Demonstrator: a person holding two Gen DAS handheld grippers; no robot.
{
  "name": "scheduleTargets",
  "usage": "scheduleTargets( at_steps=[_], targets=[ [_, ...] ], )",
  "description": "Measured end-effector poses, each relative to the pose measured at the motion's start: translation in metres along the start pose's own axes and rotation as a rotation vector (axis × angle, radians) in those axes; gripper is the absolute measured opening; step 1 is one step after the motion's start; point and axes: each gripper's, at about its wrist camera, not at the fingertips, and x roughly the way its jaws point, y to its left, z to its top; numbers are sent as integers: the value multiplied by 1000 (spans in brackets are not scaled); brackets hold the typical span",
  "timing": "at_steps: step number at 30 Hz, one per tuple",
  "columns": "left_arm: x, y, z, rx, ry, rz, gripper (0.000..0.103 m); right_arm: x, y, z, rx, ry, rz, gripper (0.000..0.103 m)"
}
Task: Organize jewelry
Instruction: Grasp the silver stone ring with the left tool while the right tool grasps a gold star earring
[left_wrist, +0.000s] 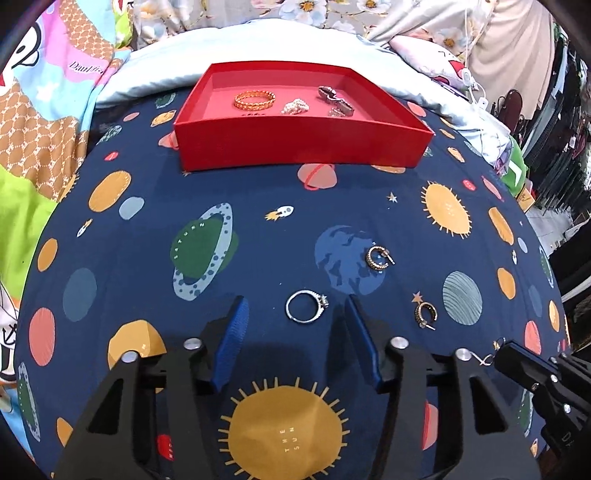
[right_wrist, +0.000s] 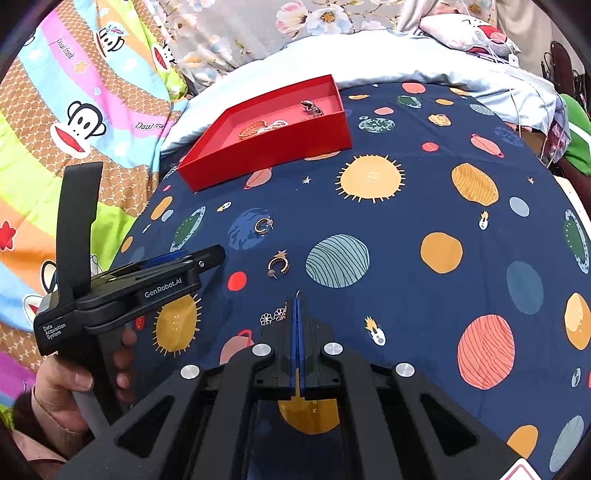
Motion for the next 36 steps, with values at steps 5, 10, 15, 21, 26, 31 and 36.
scheduleTargets(
  at_steps=[5,10,15,21,26,31,36],
  targets=[
    [1,-3,1,15,-3,-19,33,4,0,0,7,5,6,0],
    [1,-4,0,18,-3,-31,24,5,1,1,12,0,7,0],
    [-1,-3,-2,12,0,-43,23,4,1,2,15,-1,6,0],
    [-7,0,-3,-15,8,-73,23,-1,1,5,14,-12,10,0],
    [-19,2,-3,-22,-10,-80,23,-8,5,9,6,-34,13,0],
    [-32,8,-1,-37,-30,-81,23,-13,14,13,-7,-49,22,0],
    [-44,18,4,-55,-45,-67,23,-19,21,17,-5,-77,43,0]
  ],
)
